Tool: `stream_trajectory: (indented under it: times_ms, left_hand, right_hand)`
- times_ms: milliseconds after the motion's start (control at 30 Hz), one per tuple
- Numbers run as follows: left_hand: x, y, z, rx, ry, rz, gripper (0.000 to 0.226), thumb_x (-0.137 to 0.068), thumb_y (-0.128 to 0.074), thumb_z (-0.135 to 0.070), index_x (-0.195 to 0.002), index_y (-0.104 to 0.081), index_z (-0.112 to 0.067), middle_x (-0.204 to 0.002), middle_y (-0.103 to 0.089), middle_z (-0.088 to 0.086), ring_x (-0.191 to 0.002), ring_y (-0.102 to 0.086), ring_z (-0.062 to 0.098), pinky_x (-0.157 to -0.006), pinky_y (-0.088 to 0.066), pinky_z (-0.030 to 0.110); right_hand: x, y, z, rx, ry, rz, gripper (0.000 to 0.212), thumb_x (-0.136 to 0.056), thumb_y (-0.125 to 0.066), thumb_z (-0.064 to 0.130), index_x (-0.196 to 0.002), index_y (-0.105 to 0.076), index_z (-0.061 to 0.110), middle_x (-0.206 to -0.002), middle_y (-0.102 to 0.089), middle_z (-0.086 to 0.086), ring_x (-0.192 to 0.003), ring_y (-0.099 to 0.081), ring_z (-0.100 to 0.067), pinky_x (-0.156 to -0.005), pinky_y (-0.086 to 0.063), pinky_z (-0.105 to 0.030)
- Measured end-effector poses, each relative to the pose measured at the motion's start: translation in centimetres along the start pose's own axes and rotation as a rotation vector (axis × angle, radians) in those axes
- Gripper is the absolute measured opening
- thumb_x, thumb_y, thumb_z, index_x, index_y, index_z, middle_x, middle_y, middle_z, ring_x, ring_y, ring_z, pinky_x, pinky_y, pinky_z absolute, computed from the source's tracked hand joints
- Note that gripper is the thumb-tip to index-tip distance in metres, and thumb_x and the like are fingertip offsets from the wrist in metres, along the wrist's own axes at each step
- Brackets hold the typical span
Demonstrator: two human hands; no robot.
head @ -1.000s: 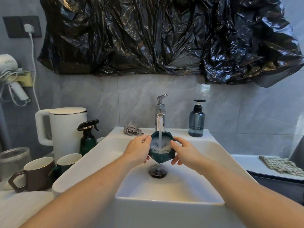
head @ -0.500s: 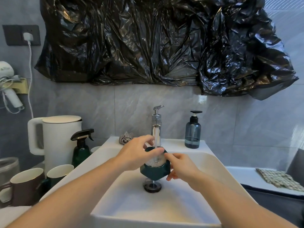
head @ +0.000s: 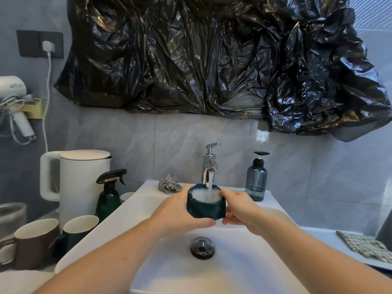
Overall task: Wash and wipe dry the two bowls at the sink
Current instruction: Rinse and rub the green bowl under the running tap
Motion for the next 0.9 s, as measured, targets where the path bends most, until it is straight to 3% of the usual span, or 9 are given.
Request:
stream_trajectory:
  times_ms: [133, 300, 500, 833, 900]
  left_hand:
    - [-0.1, -0.3, 0.2, -0.055, 0.004, -0.031, 0.091, -0.051, -0.083, -0.073, -0.132, -0.047, -0.053, -0.114, -0.070, -0.029, -0.108, -0.066, -0.005, -0.094, -0.059, 0.031]
    - [-0.5, -1.3, 0.3, -0.117, -0.023, 0.039, 0.094, -0.057, -0.075, -0.084, -0.139, -0.045, -0.050, -0.123, -0.069, -0.025, -0.114, -0.066, 0.002, -0.098, -0.057, 0.034]
    - [-0.6, -1.9, 0.7, -0.102, -0.001, 0.081, 0.087, -0.064, -0.072, -0.081, -0.140, -0.044, -0.049, -0.120, -0.070, -0.024, -0.109, -0.067, 0.004, -0.097, -0.057, 0.036]
    - [-0.7, -1.7, 1.1, -0.138, 0.000, 0.130, 0.078, -0.077, -0.059, -0.084, -0.138, -0.047, -0.037, -0.116, -0.068, -0.020, -0.099, -0.065, 0.008, -0.085, -0.052, 0.032]
    - [-0.7, -1.6, 1.2, -0.148, -0.001, 0.132, 0.077, -0.077, -0.057, -0.085, -0.136, -0.048, -0.036, -0.117, -0.069, -0.018, -0.101, -0.065, 0.010, -0.089, -0.054, 0.035]
  right_hand:
    - [-0.4, -0.1, -0.8, 0.040, 0.088, -0.037, 0.039, -0.104, -0.044, 0.040, -0.099, -0.069, 0.010, -0.080, -0.072, -0.009, -0.053, -0.063, -0.019, -0.055, -0.051, -0.025]
    - [-0.6, 0.2, -2.2, 0.082, 0.126, -0.080, 0.041, -0.106, -0.041, 0.037, -0.098, -0.071, 0.010, -0.072, -0.075, -0.009, -0.052, -0.066, -0.020, -0.054, -0.054, -0.027]
    - [-0.7, 0.4, -3.0, 0.040, 0.120, -0.112, 0.047, -0.103, -0.045, 0.043, -0.095, -0.071, 0.005, -0.060, -0.071, -0.007, -0.051, -0.061, -0.019, -0.056, -0.048, -0.029]
    - [-1.0, -0.2, -3.6, -0.032, 0.035, -0.062, 0.046, -0.103, -0.039, 0.053, -0.105, -0.067, 0.016, -0.084, -0.078, -0.011, -0.059, -0.064, -0.016, -0.066, -0.055, -0.027]
    - [-1.0, -0.2, -3.6, -0.015, 0.038, -0.057, 0.047, -0.103, -0.037, 0.052, -0.104, -0.066, 0.016, -0.084, -0.077, -0.012, -0.059, -0.064, -0.017, -0.067, -0.056, -0.028]
Point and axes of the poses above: each hand's wrist, its own x-axis away from the middle knuckle, its own y-axis out of the back of the hand, z = x × y, the point moved 3 cm from there along -x, towards the middle knuckle
